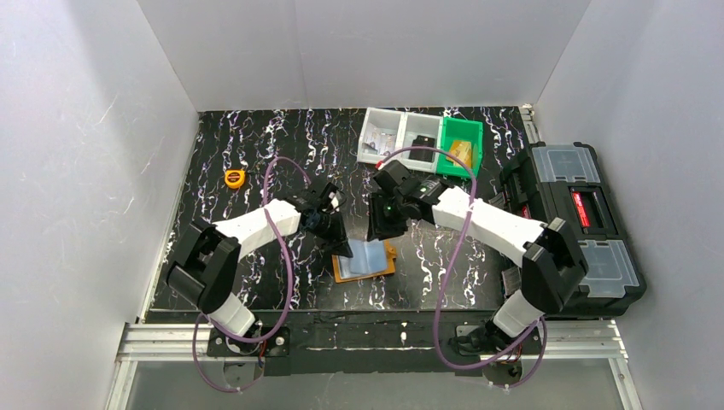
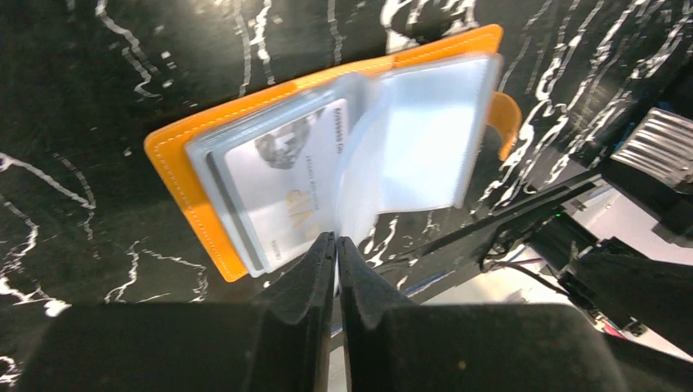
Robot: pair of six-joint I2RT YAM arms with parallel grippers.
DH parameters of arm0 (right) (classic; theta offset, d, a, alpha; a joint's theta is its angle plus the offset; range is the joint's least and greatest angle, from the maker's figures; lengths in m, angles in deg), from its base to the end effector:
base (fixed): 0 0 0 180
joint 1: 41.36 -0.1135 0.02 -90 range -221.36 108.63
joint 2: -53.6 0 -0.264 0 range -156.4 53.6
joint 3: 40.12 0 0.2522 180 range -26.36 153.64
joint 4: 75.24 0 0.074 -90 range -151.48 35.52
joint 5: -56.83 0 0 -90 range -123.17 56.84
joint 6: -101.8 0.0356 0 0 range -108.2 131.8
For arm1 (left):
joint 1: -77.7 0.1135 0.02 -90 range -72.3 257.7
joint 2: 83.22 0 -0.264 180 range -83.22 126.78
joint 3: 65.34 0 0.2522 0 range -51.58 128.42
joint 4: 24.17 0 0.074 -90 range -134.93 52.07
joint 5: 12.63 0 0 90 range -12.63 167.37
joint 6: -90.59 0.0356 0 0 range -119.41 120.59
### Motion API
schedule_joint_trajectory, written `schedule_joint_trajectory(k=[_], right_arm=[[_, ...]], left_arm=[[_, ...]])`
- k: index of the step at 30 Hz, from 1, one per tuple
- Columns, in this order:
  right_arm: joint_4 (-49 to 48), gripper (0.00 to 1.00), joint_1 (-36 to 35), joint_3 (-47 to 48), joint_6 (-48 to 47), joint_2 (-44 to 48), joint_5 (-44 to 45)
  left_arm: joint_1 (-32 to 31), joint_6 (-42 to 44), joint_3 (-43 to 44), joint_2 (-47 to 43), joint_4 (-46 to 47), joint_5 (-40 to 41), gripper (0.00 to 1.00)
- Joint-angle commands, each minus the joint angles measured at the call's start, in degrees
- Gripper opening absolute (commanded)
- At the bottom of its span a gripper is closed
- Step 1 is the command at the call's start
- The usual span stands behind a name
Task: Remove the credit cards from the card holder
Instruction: Remove the credit card from the card holder.
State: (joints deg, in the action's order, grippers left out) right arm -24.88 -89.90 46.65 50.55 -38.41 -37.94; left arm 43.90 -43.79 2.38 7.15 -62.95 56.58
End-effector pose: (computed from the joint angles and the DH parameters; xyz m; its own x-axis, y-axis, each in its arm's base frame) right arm 0.2244 0.2585 0.2640 -0.9130 -0.0913 -0.3977 -0.2647 0.8742 0.4071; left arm 0.2471 -0.1806 0.1862 -0.9840 -0.1281 -0.1238 -0.0379 0.8295 -0.5573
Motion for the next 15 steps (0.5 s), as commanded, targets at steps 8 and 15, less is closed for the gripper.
schedule_joint_trajectory(k=[8,15], right_arm=[[2.81,0.42,2.22,-7.14,-0.10,9.07,3.98],[3.05,0.42,2.98,-10.15,0.31,12.88,4.50]], left_arm=[[-3.22,-0.88,8.63,6.61,1.37,-1.48,0.20],[-4.44,-1.11,12.39,11.02,1.55,-1.79,0.32]])
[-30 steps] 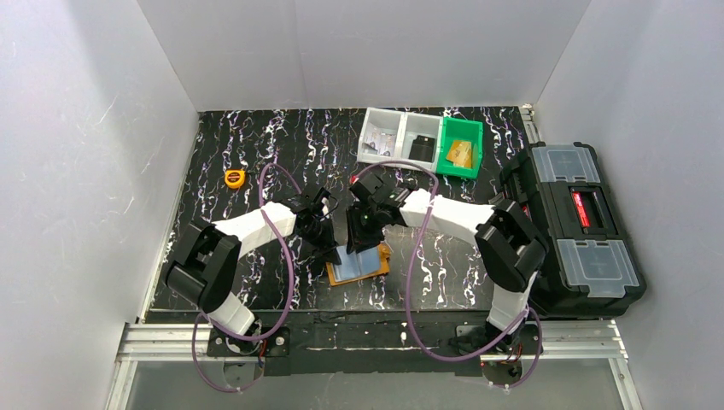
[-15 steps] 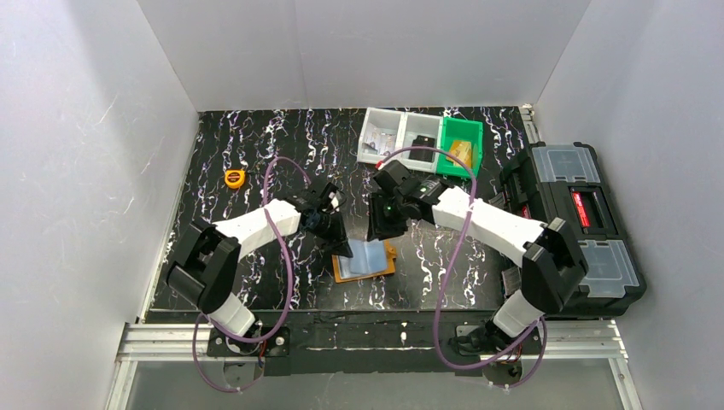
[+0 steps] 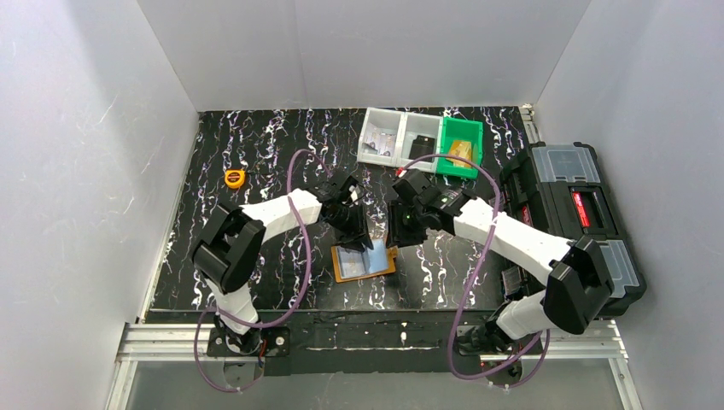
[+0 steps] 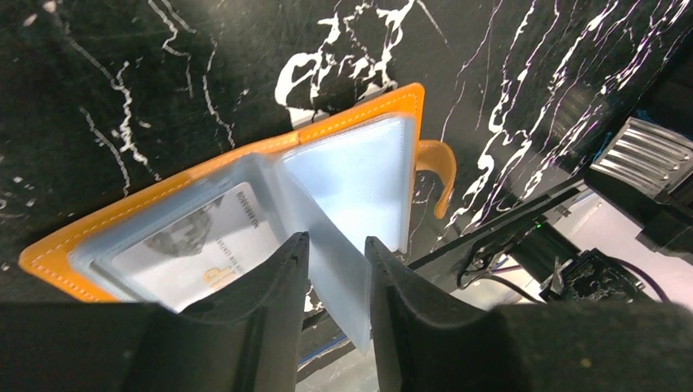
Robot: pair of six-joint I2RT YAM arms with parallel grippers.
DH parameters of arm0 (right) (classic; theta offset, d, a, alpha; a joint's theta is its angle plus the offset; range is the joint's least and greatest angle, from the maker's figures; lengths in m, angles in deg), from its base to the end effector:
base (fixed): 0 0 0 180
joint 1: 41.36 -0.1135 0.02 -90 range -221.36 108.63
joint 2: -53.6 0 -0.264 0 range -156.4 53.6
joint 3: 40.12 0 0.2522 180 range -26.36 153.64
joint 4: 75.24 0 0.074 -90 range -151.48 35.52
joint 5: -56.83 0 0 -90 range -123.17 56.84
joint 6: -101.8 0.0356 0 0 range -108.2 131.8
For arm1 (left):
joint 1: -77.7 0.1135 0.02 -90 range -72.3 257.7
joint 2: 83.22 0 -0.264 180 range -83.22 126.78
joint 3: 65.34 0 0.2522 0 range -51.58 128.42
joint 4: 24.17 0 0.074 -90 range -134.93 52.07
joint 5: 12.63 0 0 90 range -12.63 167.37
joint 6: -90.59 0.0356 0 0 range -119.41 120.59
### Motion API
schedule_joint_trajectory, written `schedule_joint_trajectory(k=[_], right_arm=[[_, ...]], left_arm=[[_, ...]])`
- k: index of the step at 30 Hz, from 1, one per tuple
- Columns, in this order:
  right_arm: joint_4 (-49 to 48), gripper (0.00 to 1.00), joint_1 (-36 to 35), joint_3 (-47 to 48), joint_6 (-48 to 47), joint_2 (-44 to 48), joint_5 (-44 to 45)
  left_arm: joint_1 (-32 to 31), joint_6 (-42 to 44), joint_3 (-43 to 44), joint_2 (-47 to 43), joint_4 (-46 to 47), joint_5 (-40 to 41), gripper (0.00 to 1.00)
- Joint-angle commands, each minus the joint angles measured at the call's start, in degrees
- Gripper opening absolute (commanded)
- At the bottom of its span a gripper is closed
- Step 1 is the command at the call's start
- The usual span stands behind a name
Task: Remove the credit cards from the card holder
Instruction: Remove the credit card from the card holder.
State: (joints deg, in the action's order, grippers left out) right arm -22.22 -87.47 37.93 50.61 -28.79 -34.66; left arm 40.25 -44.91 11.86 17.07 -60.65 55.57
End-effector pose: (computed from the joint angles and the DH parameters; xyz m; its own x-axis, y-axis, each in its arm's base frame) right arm 0.2043 0.2137 0.2638 -0.9125 -0.0449 -0.4066 -0.2031 0.9125 0.3551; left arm 0.2725 -0.2254 0.1820 -0.9890 -0.0767 -0.1266 0.0121 0.8104 -0.5857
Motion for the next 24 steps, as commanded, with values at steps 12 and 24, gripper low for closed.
schedule_joint_trajectory(k=[12,24], right_arm=[[0.13,0.43,1.02,-5.19,0.83,6.34,1.22],[-6.46,0.43,1.11,-2.95,-0.73,2.46,-10.65]], left_arm=[[-1.69,-0.20,6.75,6.03,-0.57,-1.18,0.63],[0.12,3.24,8.95,-3.84,-15.14,11.71,0.64]])
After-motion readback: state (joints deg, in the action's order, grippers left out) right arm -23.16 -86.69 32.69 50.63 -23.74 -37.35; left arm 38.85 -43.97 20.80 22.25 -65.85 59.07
